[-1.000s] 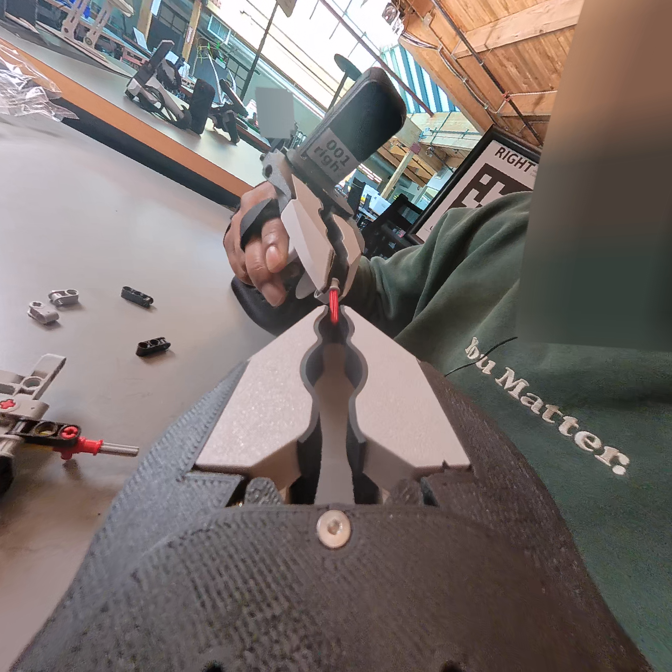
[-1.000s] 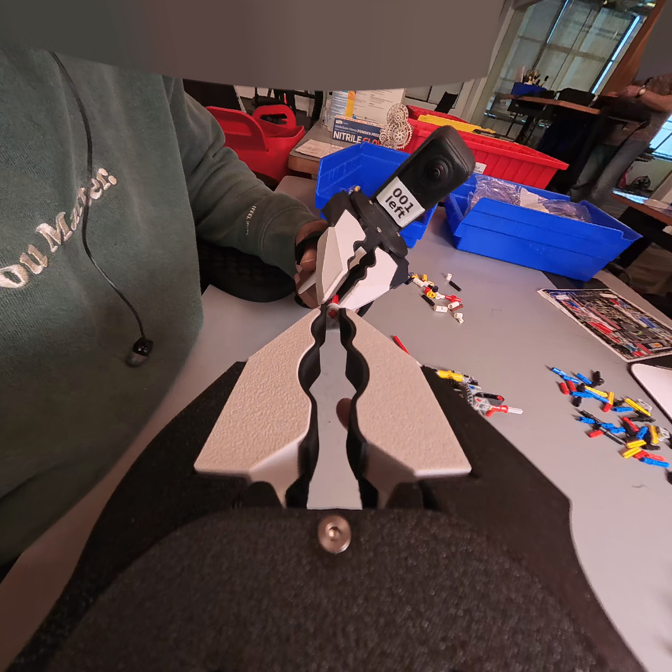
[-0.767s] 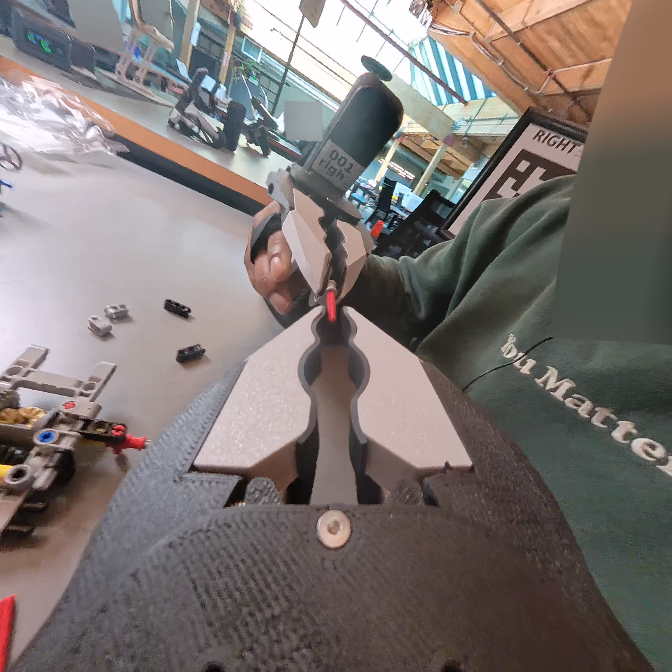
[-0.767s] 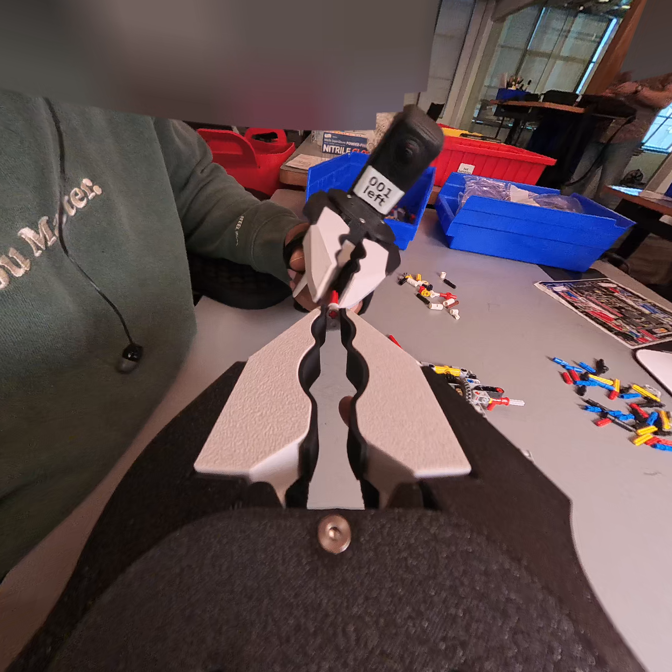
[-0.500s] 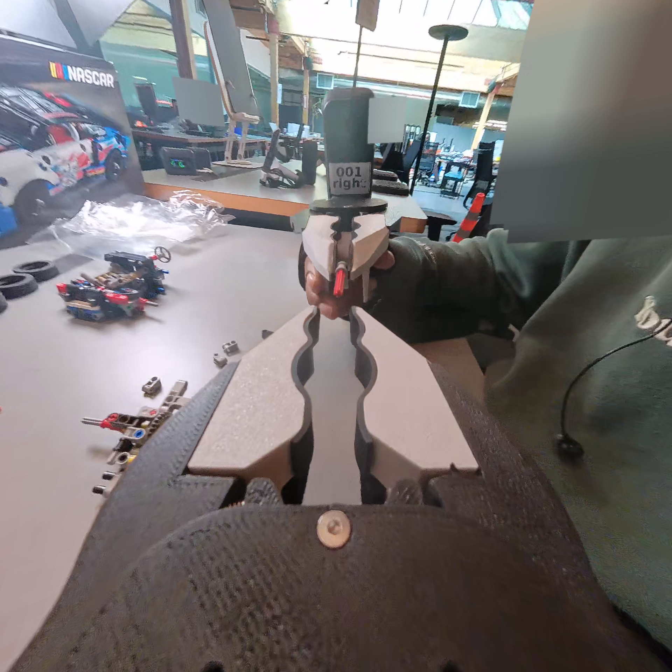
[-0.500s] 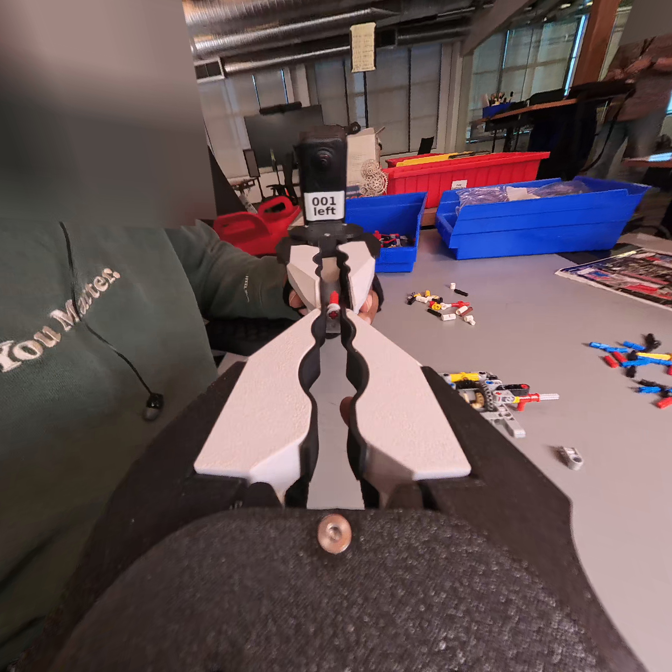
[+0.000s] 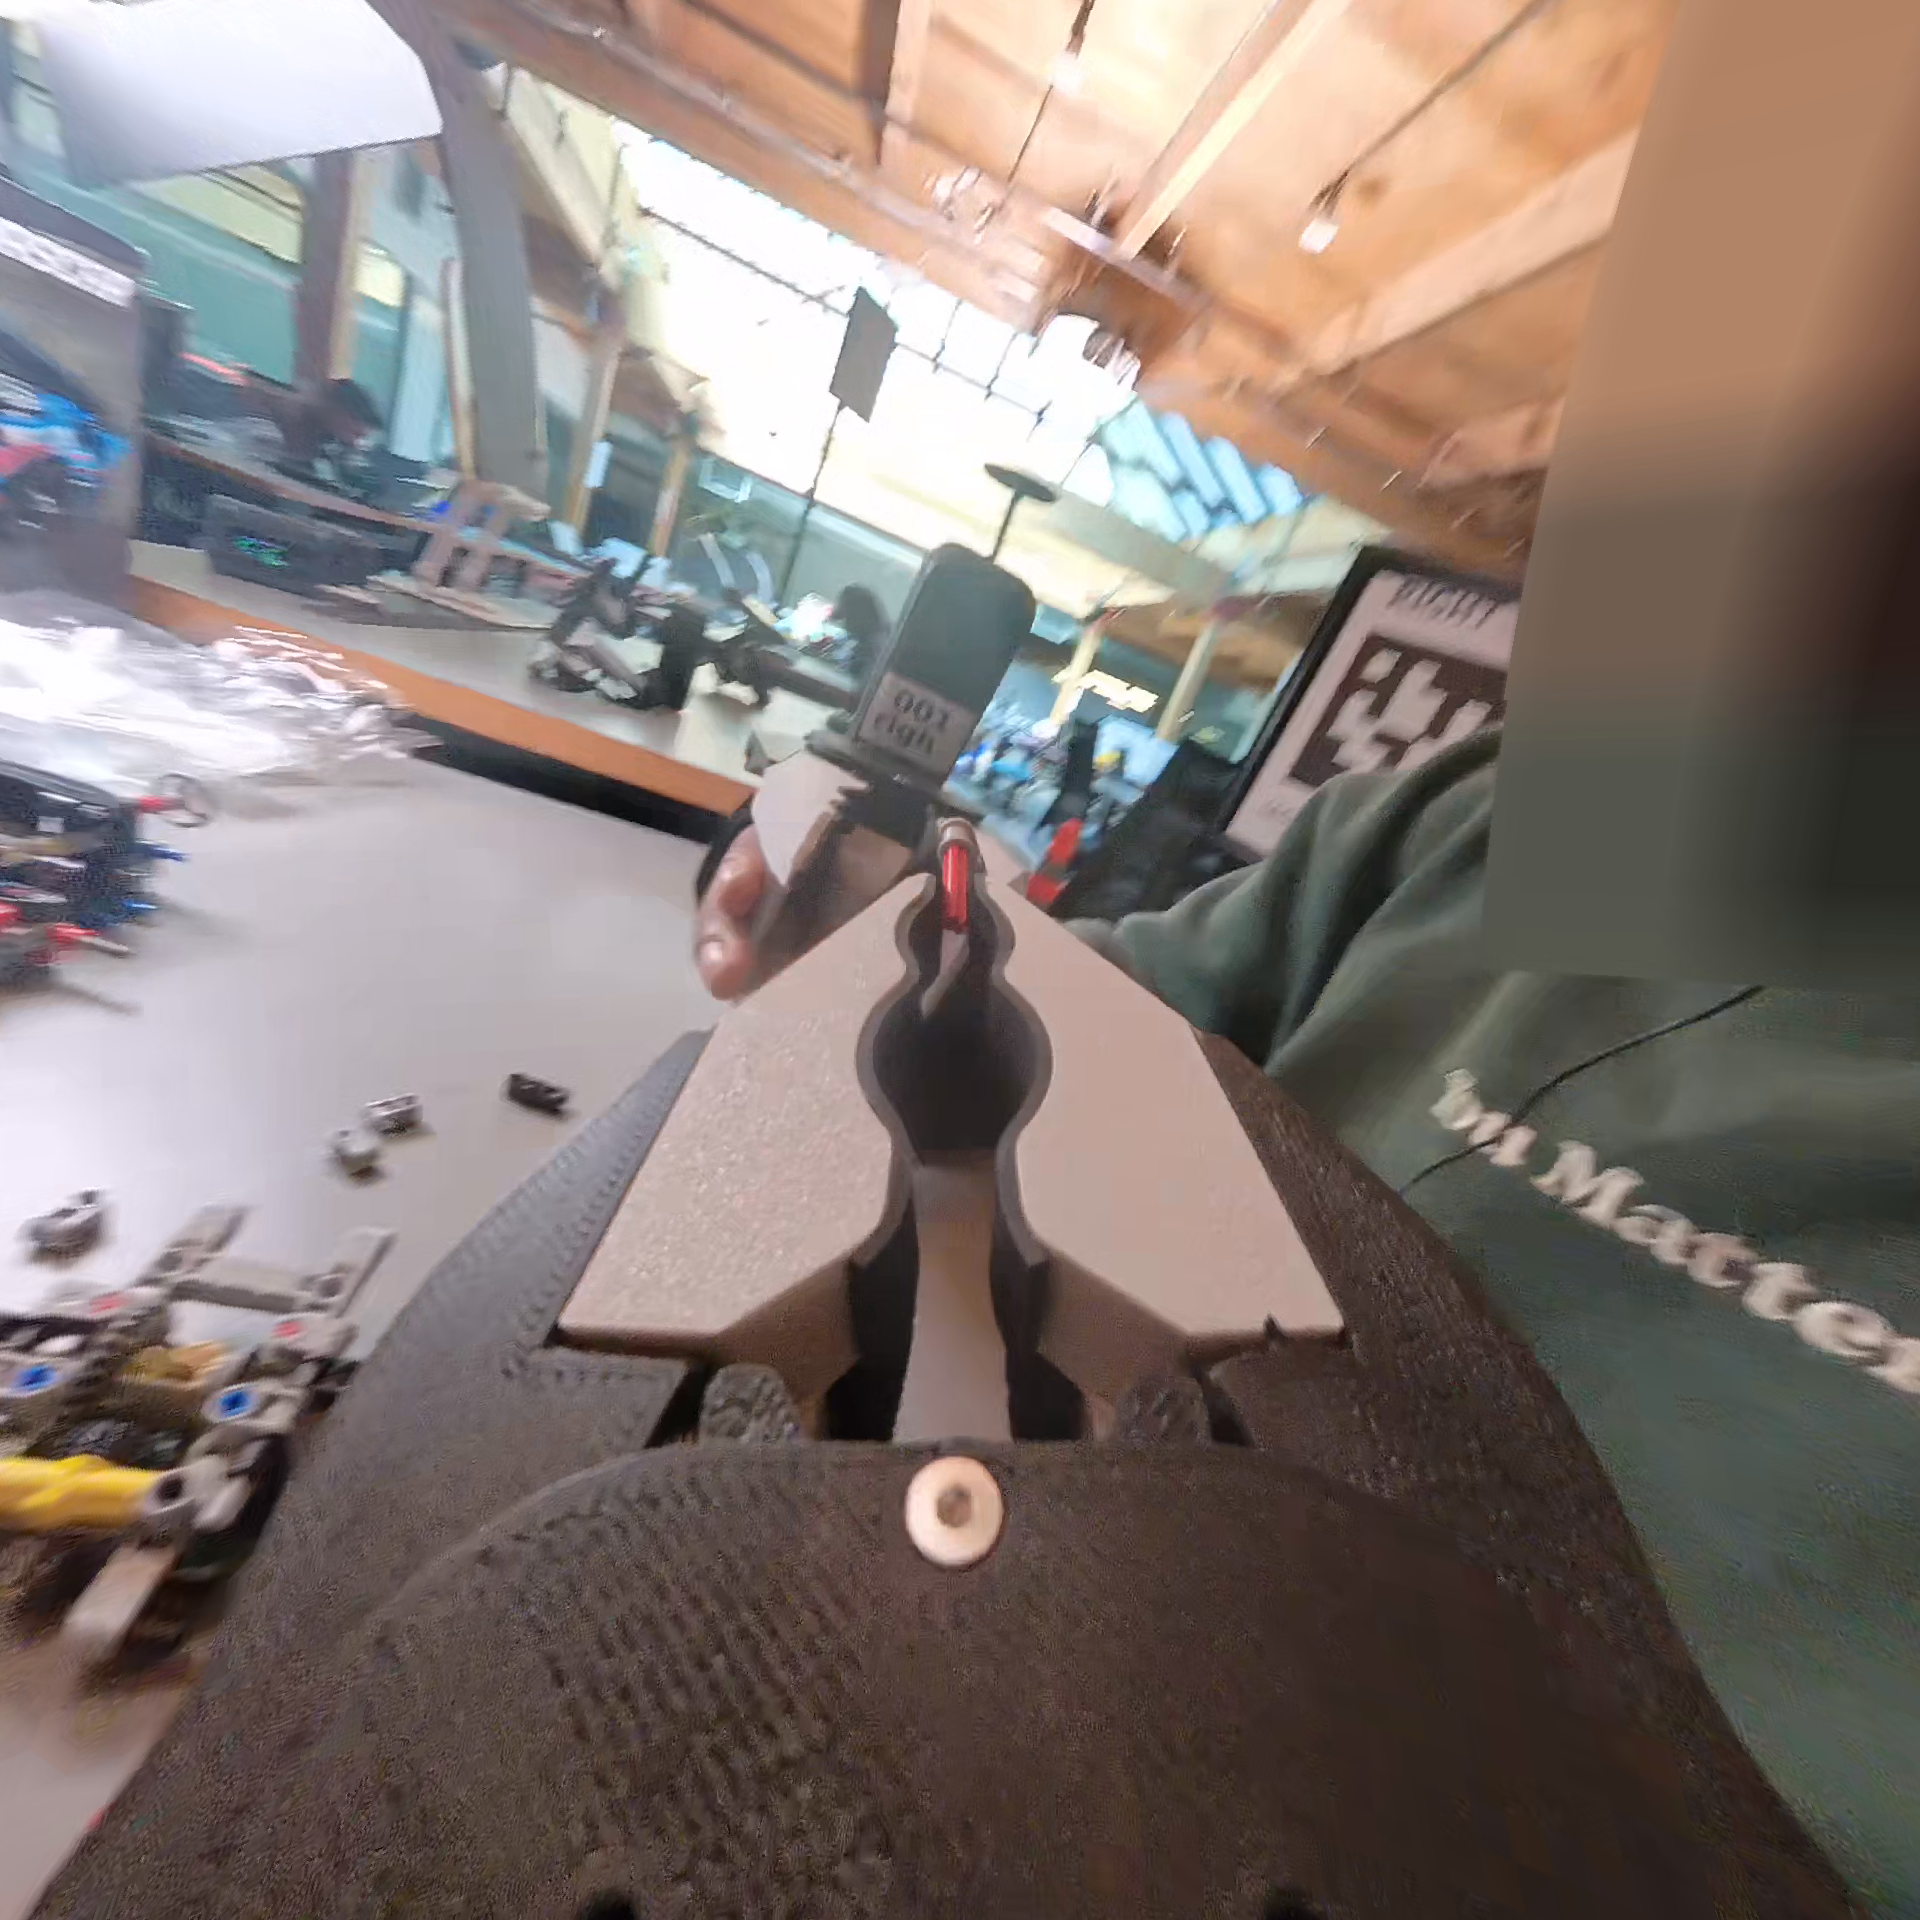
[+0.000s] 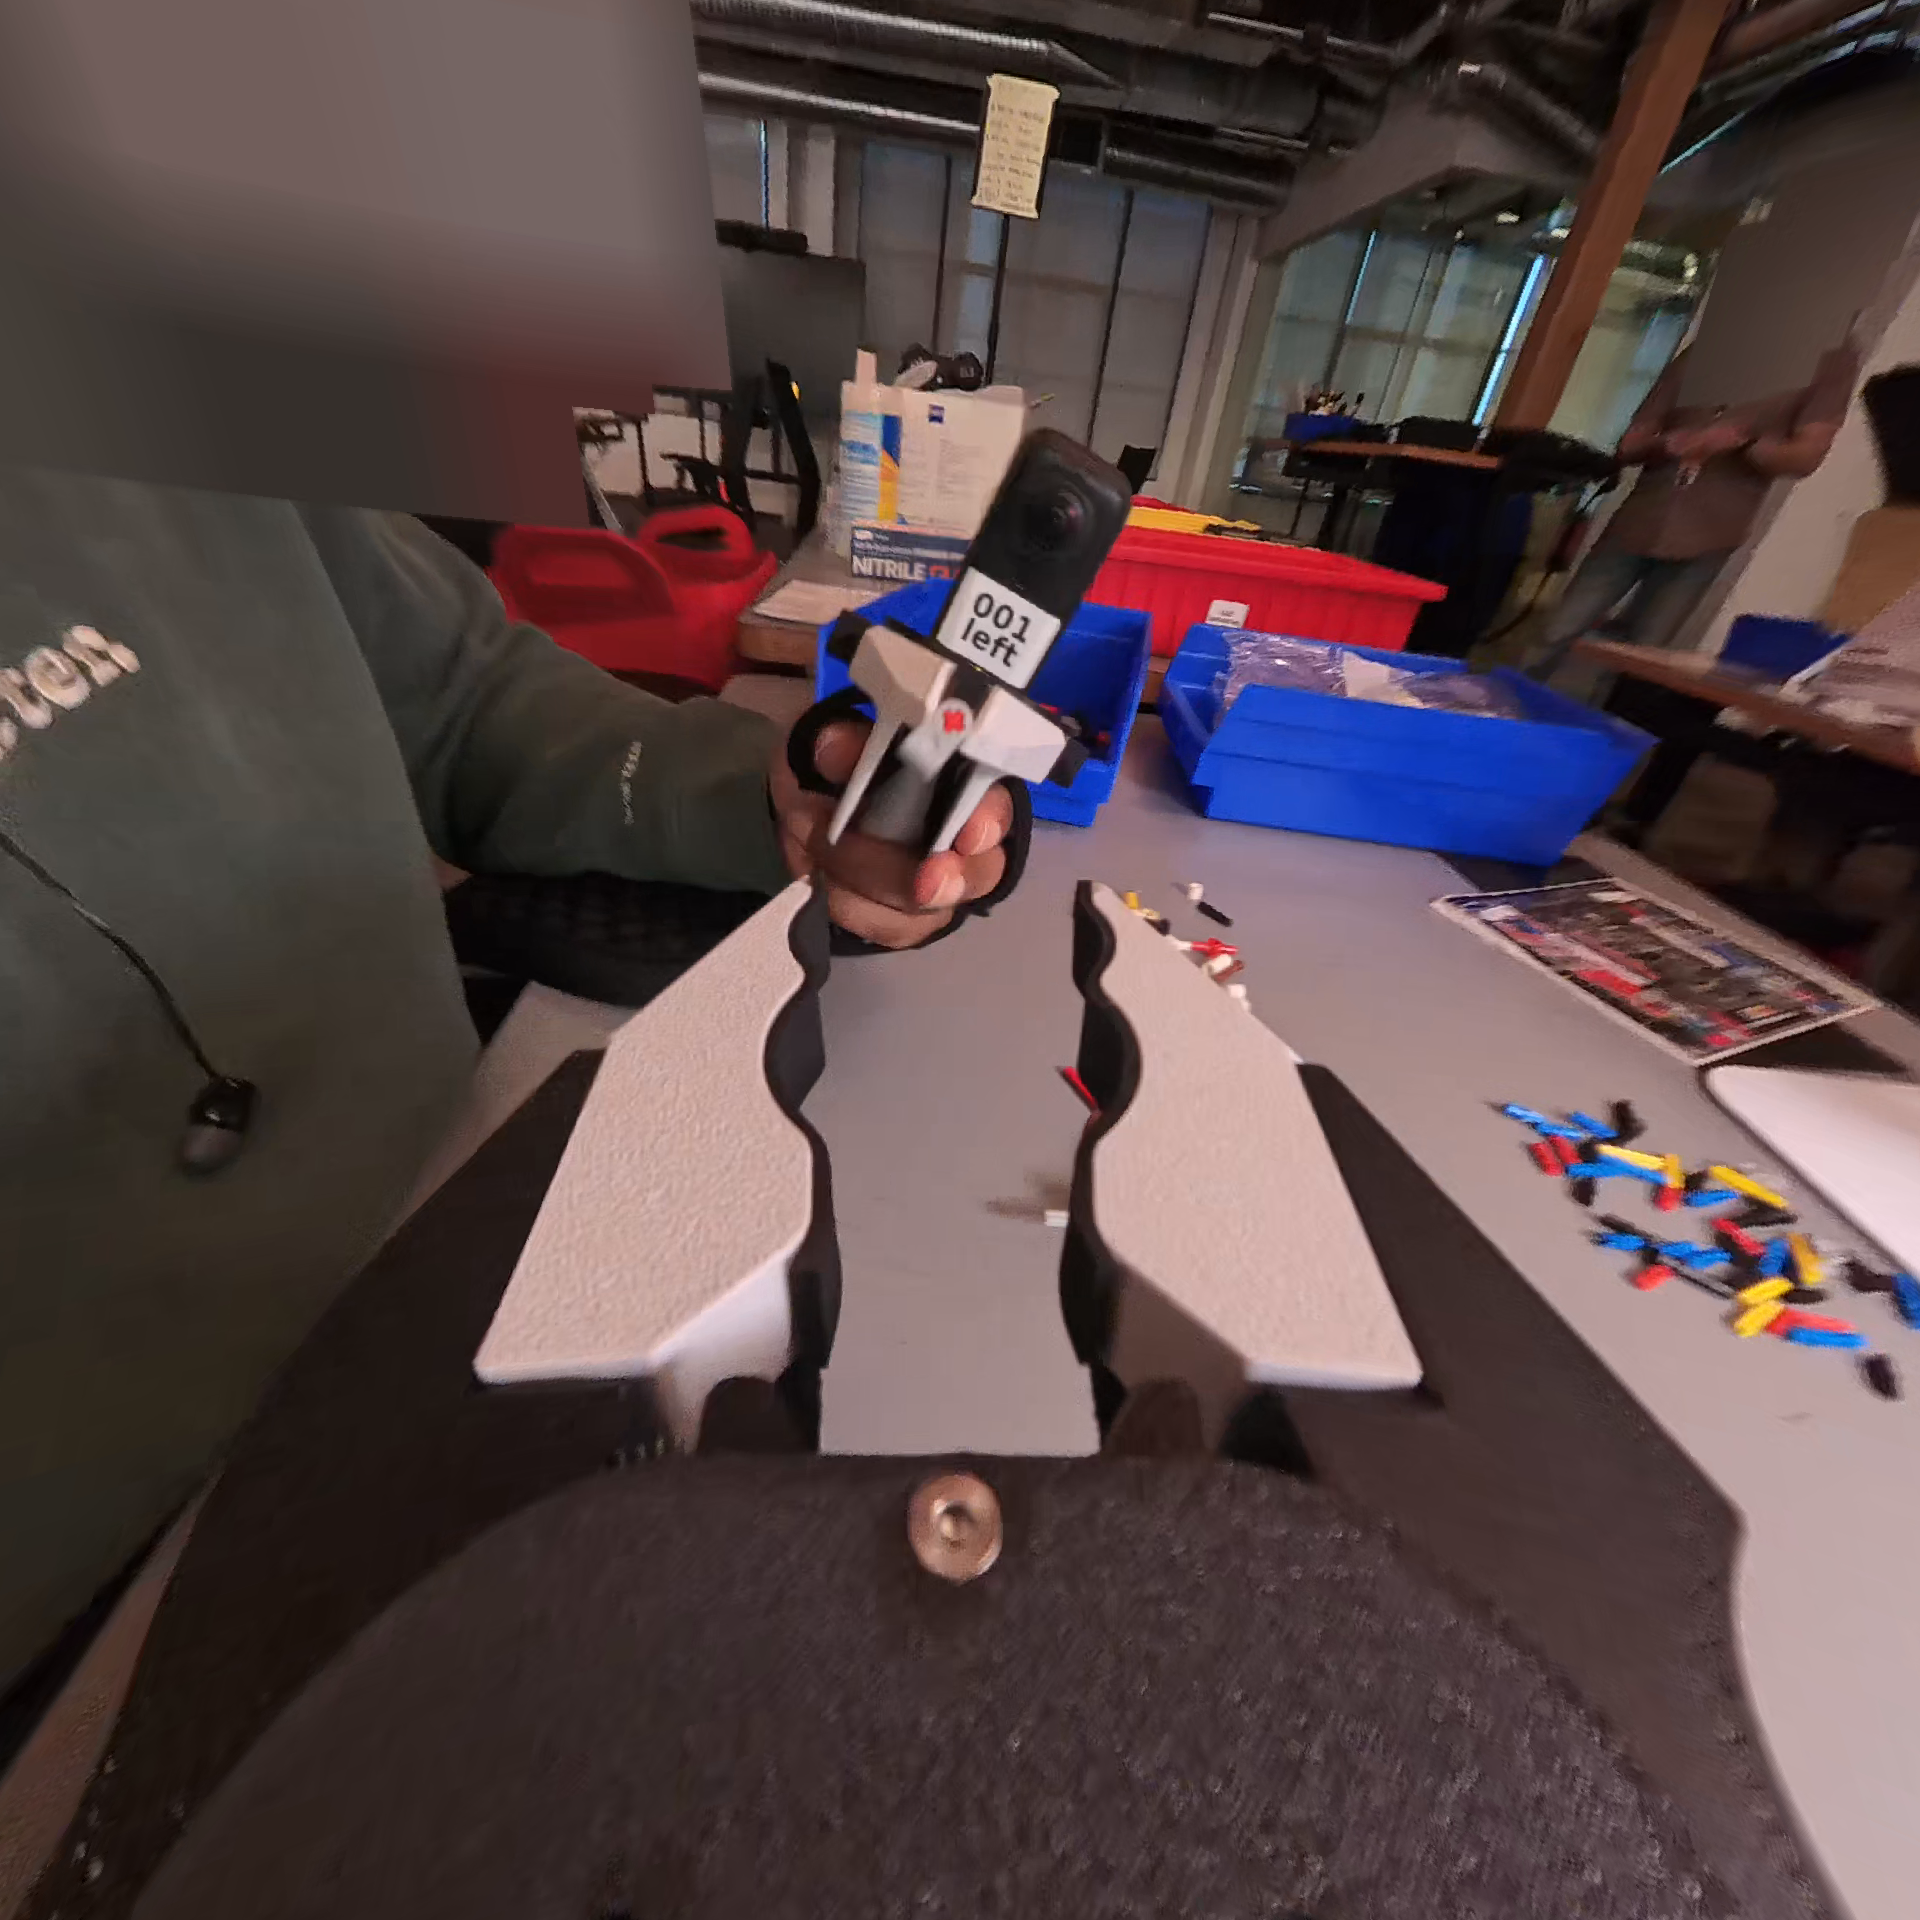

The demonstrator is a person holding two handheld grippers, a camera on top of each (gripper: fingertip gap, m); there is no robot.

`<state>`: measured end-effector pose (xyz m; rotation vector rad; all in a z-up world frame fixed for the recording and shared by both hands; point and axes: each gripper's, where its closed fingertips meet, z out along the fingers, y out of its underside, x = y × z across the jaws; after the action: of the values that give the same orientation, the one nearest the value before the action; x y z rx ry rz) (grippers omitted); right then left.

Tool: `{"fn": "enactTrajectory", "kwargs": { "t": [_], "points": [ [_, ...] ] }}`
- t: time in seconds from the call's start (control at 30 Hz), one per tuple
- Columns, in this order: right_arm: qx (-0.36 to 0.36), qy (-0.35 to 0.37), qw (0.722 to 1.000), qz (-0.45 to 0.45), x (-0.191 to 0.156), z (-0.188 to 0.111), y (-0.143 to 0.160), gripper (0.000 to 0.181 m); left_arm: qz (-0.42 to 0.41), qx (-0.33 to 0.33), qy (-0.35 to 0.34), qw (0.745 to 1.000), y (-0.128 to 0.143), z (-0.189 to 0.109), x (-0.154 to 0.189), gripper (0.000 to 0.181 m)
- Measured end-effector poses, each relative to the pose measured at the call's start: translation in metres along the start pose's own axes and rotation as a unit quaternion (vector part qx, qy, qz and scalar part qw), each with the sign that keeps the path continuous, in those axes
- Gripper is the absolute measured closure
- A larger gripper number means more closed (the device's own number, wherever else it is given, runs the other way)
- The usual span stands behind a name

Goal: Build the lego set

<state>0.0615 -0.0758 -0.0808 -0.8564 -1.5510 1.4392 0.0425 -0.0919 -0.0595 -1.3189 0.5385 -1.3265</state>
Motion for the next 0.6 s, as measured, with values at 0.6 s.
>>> {"fn": "enactTrajectory", "kwargs": {
  "t": [0.6],
  "points": [
    [-0.045, 0.053, 0.997, -0.036, 0.007, 0.003, 0.008, 0.154, -0.049, -0.032, -0.017, 0.998, 0.022, 0.002, -0.022, 0.179]
  ]
}}
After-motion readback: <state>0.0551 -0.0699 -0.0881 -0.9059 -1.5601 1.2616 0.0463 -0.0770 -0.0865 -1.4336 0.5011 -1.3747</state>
